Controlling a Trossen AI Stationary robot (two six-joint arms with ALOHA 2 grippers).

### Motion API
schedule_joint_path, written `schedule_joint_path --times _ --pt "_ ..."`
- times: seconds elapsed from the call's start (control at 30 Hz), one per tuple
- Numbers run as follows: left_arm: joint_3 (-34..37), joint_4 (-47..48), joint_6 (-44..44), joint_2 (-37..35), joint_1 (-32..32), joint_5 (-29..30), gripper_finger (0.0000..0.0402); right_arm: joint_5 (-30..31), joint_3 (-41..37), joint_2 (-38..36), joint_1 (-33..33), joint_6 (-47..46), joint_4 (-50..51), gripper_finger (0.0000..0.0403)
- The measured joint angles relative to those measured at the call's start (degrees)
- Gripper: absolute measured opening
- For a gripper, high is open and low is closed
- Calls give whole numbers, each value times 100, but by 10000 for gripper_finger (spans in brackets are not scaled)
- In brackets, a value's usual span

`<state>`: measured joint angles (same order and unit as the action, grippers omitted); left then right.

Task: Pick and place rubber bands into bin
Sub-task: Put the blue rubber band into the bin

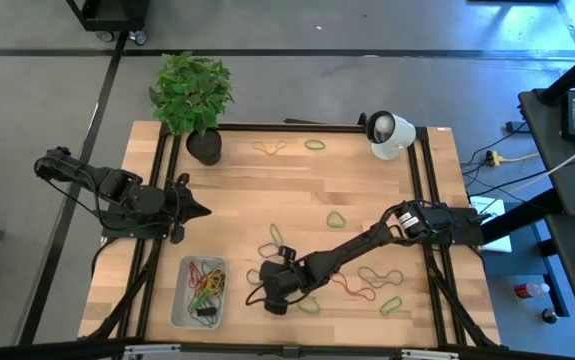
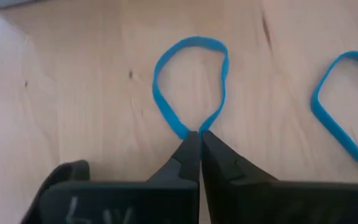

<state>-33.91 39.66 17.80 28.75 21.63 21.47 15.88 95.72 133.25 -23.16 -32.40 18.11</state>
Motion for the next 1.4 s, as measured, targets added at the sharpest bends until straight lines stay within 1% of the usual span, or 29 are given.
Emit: schedule_joint_path --times 0.17,0.33,0.47,0.53,0.63,0.73,0.87,0.93,1.07,1.17,1.23,1.33,1.4 --pt "0 0 0 0 2 -2 2 133 288 39 -59 -175 220 2" --pt "0 2 -2 2 0 -82 2 655 790 37 -145 -133 680 1" --pt "0 2 -4 2 0 -162 2 775 1209 26 -153 92 1046 1" --pt "0 0 -2 1 2 -165 2 930 1458 26 -150 143 1244 0" --pt "0 0 0 1 1 -166 2 1168 1782 10 -105 114 1186 0" --pt "0 0 0 2 2 -166 2 1191 2039 9 -46 312 678 0" --pt "0 0 -3 2 1 -167 2 1053 2173 28 18 1245 -571 0" --pt "0 0 -6 0 0 -168 2 889 2155 133 83 1437 -1009 0" --pt "0 0 -11 11 2 -168 2 356 2127 540 247 1235 -1757 0" --pt "0 2 -11 11 2 -190 2 345 2127 839 341 896 -2414 0" --pt "1 2 -13 12 0 -209 2 318 2135 1032 383 827 -2846 6" --pt "0 2 -22 11 2 -265 2 255 2129 1181 420 512 -2822 29" --pt "2 0 -48 13 0 -324 2 59 2127 1196 446 369 -2684 51"
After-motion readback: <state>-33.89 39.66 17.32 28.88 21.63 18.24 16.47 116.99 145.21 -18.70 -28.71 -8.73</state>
